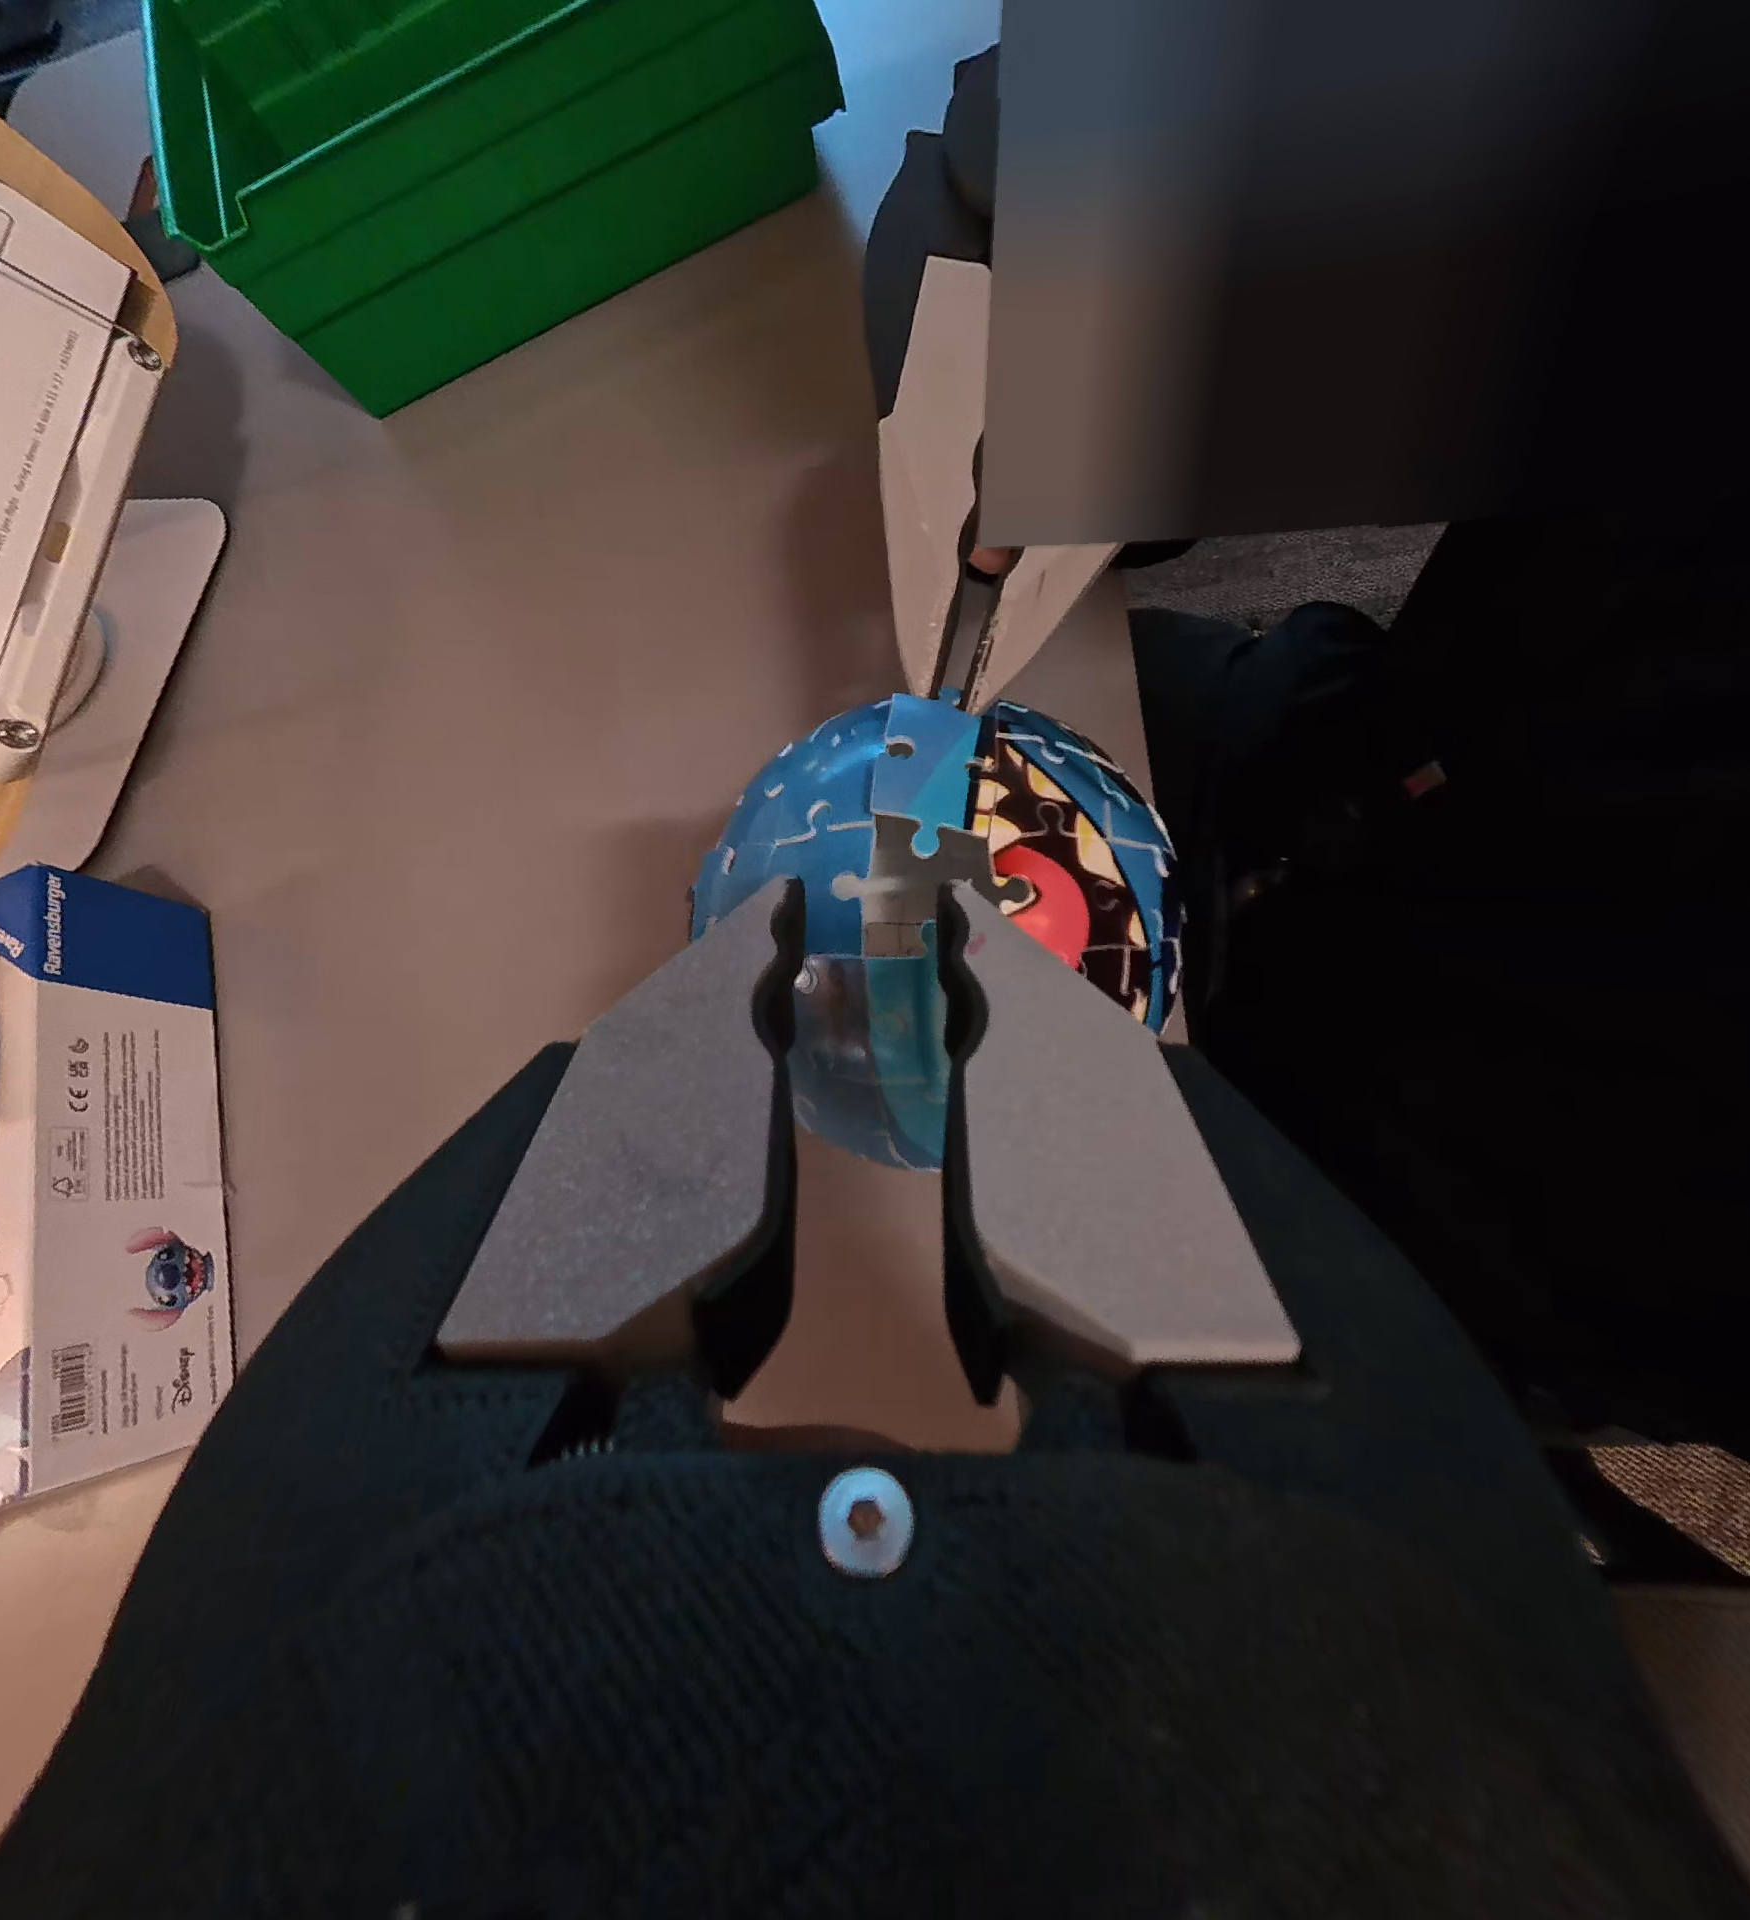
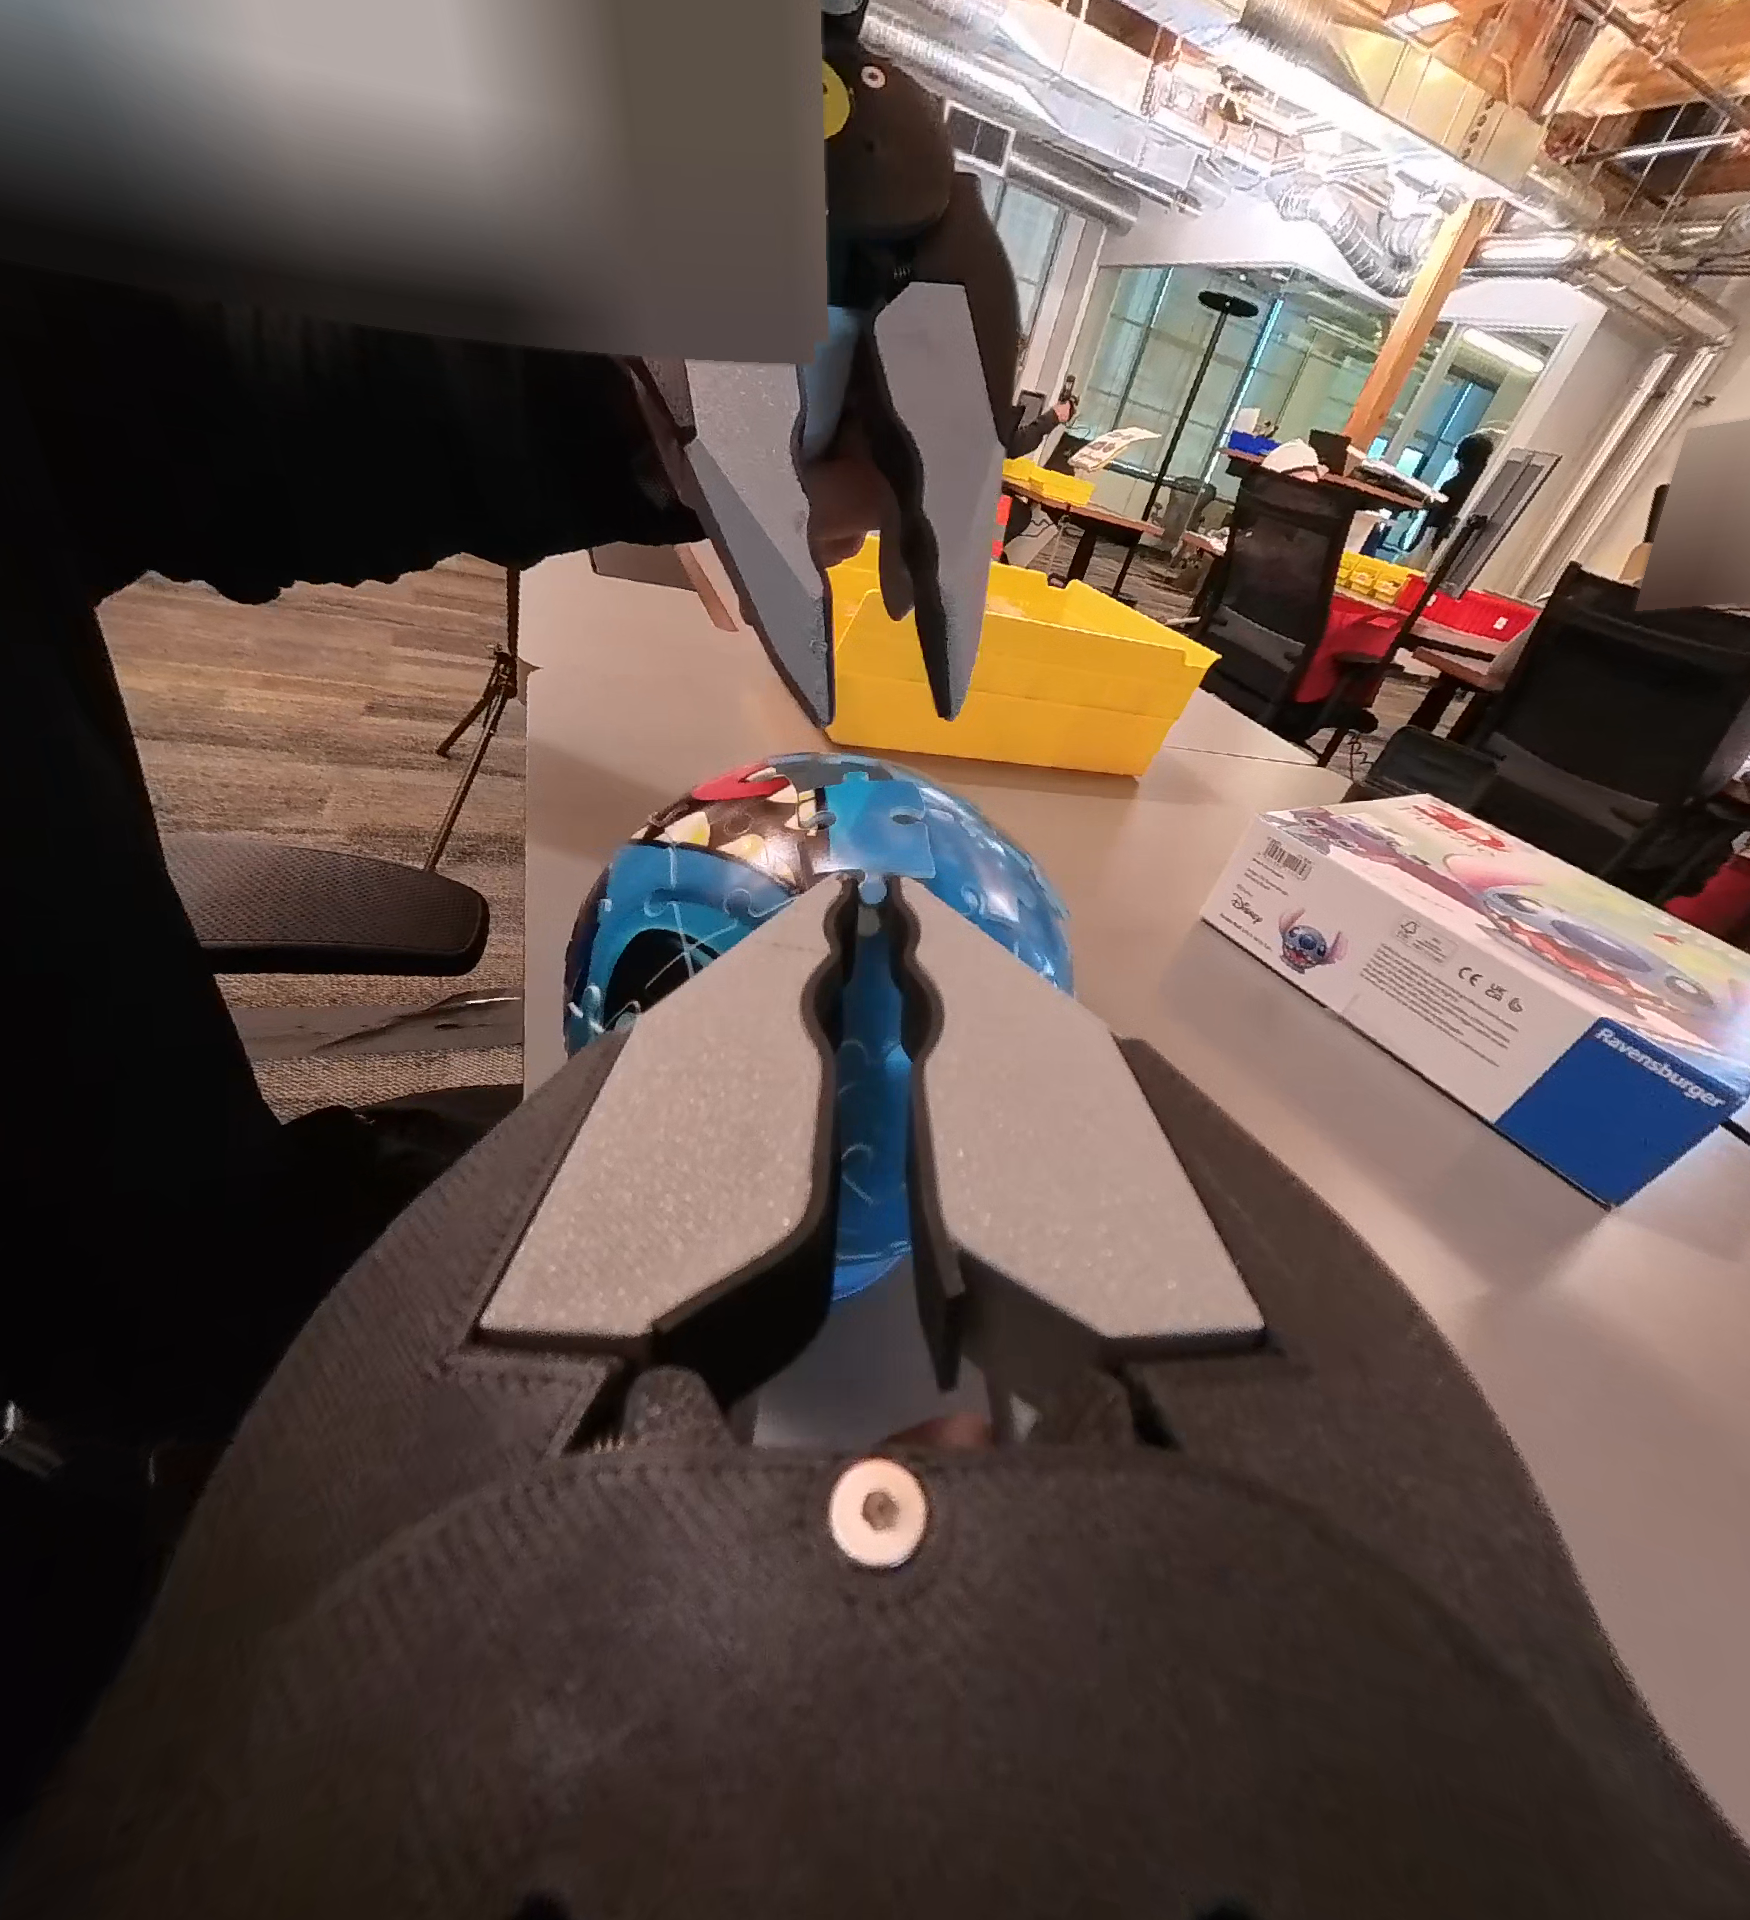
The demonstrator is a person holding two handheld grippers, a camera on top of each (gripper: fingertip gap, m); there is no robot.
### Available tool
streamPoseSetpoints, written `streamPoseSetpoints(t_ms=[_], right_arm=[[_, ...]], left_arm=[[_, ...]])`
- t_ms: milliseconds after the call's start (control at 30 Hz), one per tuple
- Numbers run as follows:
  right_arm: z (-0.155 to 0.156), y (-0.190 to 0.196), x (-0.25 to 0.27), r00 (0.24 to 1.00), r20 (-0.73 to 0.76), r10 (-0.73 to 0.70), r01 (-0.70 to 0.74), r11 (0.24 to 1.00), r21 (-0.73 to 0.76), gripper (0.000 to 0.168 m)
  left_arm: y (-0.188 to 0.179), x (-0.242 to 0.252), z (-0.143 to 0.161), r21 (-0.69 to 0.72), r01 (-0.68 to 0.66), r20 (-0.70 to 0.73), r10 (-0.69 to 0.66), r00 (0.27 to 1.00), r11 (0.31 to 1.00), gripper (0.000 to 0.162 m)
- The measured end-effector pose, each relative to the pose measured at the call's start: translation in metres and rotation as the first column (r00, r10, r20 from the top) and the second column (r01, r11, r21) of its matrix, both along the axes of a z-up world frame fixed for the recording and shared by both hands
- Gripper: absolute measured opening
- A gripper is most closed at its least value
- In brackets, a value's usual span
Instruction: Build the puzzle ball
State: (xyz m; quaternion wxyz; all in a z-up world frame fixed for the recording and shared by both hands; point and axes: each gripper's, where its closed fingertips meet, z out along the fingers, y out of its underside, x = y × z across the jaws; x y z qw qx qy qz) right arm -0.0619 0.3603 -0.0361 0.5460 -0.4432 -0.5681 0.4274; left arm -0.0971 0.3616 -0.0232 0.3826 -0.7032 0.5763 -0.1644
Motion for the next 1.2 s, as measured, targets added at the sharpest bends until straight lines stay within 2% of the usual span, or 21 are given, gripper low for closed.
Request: streamPoseSetpoints(t_ms=[933,1200], right_arm=[[-0.001,0.002,0.002,1.0,0.009,-0.006,0.005,1.0,0.026,0.002],[-0.002,0.001,-0.001,0.999,0.026,-0.019,0.018,0.999,0.027,0.002]], left_arm=[[0.003,0.014,0.004,0.015,0.052,-0.005,-0.052,0.999,0.999,0.022],[0.001,0.027,0.001,0.004,0.112,-0.021,-0.112,0.993,0.994,0.018]])
